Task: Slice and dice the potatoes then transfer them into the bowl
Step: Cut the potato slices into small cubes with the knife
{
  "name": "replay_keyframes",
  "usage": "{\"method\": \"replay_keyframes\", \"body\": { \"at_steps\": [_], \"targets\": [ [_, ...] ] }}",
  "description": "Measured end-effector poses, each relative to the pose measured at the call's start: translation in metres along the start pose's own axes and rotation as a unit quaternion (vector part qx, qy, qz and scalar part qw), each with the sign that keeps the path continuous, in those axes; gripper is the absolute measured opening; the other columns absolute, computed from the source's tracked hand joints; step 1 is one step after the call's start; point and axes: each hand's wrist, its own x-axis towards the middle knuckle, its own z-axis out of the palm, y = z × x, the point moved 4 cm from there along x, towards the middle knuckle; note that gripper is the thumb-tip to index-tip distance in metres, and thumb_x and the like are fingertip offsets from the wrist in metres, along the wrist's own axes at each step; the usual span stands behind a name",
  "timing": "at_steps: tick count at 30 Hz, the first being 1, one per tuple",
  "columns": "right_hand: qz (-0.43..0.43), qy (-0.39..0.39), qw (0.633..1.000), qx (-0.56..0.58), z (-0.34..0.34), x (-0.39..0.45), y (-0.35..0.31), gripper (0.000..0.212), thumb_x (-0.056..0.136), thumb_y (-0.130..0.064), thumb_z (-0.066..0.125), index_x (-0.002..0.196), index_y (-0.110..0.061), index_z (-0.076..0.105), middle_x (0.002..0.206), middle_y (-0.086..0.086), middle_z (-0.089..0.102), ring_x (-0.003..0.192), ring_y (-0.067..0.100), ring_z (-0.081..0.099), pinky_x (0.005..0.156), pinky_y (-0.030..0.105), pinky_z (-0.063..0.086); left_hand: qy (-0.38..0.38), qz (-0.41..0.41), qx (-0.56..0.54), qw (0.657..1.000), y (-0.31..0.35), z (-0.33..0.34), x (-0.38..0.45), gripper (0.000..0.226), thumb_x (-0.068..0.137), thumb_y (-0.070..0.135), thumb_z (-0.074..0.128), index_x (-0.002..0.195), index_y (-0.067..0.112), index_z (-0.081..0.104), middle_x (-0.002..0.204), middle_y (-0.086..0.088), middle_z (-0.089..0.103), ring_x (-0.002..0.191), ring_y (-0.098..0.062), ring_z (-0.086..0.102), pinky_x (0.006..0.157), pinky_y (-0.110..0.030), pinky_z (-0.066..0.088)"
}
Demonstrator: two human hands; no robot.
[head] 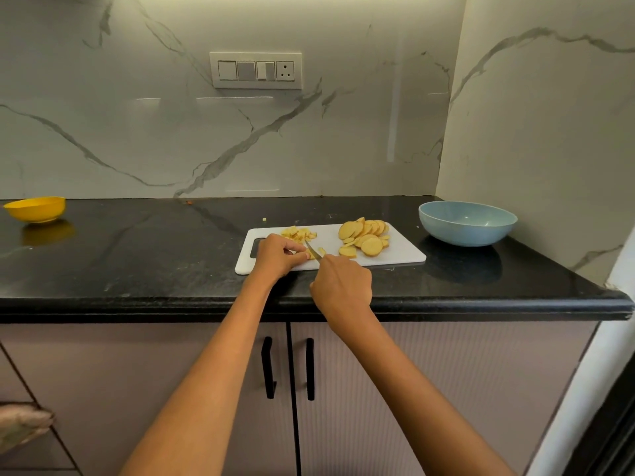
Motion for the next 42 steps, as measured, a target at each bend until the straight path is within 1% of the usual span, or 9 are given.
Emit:
{"method": "replay_keyframes", "body": {
  "at_steps": [7,11,16,20,23,25,31,39,42],
  "targets": [
    [-0.028,0.006,0.999,-0.030,-0.001,0.007,-0.007,0.025,0.099,-0.018,0.042,0.121,-0.011,0.051,0.116,0.006,0.059,0.102,0.020,0.059,0.070,0.025,0.035,0.000,0.006,0.033,0.999,0.006,-0.001,-0.001,0.018,0.081,0.009,0.069,0.097,0.004,0.072,0.082,-0.003,0.064,0.058,-0.004,0.047,0.056,-0.011,0.037],
    [-0.046,0.017,0.998,-0.049,-0.002,-0.008,-0.004,0.026,0.099,-0.015,0.041,0.122,-0.011,0.050,0.112,0.005,0.060,0.100,0.019,0.059,0.068,0.025,0.035,0.006,0.021,0.039,0.999,0.007,0.000,-0.003,0.017,0.081,0.009,0.068,0.097,0.004,0.073,0.087,-0.005,0.067,0.056,-0.004,0.044,0.050,-0.006,0.035],
    [-0.047,0.028,0.995,-0.079,0.001,-0.010,-0.007,0.026,0.099,-0.012,0.040,0.121,-0.009,0.052,0.110,0.005,0.059,0.096,0.018,0.060,0.057,0.024,0.033,0.012,0.025,0.055,0.998,0.008,0.000,-0.005,0.018,0.082,0.009,0.067,0.098,0.004,0.072,0.090,-0.008,0.070,0.056,-0.004,0.044,0.054,-0.011,0.035],
    [-0.030,0.008,0.998,-0.056,0.000,0.002,-0.006,0.023,0.099,-0.012,0.040,0.118,-0.010,0.054,0.109,0.004,0.061,0.097,0.017,0.060,0.067,0.024,0.036,0.008,0.020,0.052,0.998,0.010,0.000,-0.008,0.018,0.083,0.008,0.066,0.099,0.003,0.072,0.080,-0.007,0.065,0.058,-0.006,0.045,0.056,-0.015,0.037],
    [0.005,0.001,1.000,-0.001,-0.001,0.001,0.004,0.023,0.098,-0.015,0.043,0.117,-0.009,0.054,0.113,0.006,0.060,0.100,0.020,0.060,0.069,0.025,0.037,0.032,0.015,0.030,0.999,0.007,-0.002,-0.008,0.020,0.084,0.011,0.065,0.102,0.001,0.070,0.099,-0.014,0.070,0.083,-0.019,0.061,0.071,-0.019,0.040],
    [0.015,0.000,1.000,0.017,-0.001,-0.003,0.009,0.023,0.097,-0.016,0.044,0.117,-0.008,0.053,0.114,0.007,0.060,0.102,0.021,0.060,0.069,0.025,0.037,0.058,0.003,0.008,0.998,0.003,-0.005,-0.006,0.021,0.085,0.009,0.064,0.103,-0.001,0.069,0.107,-0.015,0.068,0.101,-0.022,0.060,0.080,-0.019,0.039],
    [-0.003,-0.025,0.999,0.032,-0.004,-0.006,0.005,0.027,0.096,-0.019,0.045,0.119,-0.008,0.052,0.118,0.008,0.058,0.105,0.023,0.058,0.071,0.027,0.036,0.042,-0.010,-0.005,0.999,-0.002,-0.003,-0.003,0.021,0.079,0.008,0.071,0.099,0.001,0.071,0.103,-0.012,0.069,0.073,-0.009,0.052,0.075,-0.021,0.040],
    [-0.005,-0.034,0.999,0.029,-0.005,-0.002,-0.001,0.030,0.096,-0.023,0.047,0.123,-0.010,0.050,0.121,0.008,0.056,0.108,0.022,0.057,0.072,0.026,0.036,0.035,0.001,0.010,0.999,-0.001,-0.003,-0.003,0.016,0.080,0.008,0.070,0.095,0.003,0.073,0.095,-0.013,0.071,0.073,-0.013,0.055,0.071,-0.023,0.042],
    [-0.008,-0.026,0.999,0.022,-0.005,0.007,-0.009,0.027,0.098,-0.018,0.045,0.123,-0.010,0.051,0.120,0.007,0.057,0.107,0.022,0.057,0.074,0.025,0.036,0.030,0.004,0.025,0.999,0.002,-0.004,-0.003,0.015,0.081,0.008,0.069,0.095,0.004,0.073,0.092,-0.012,0.071,0.063,-0.007,0.050,0.067,-0.021,0.040]
  ]
}}
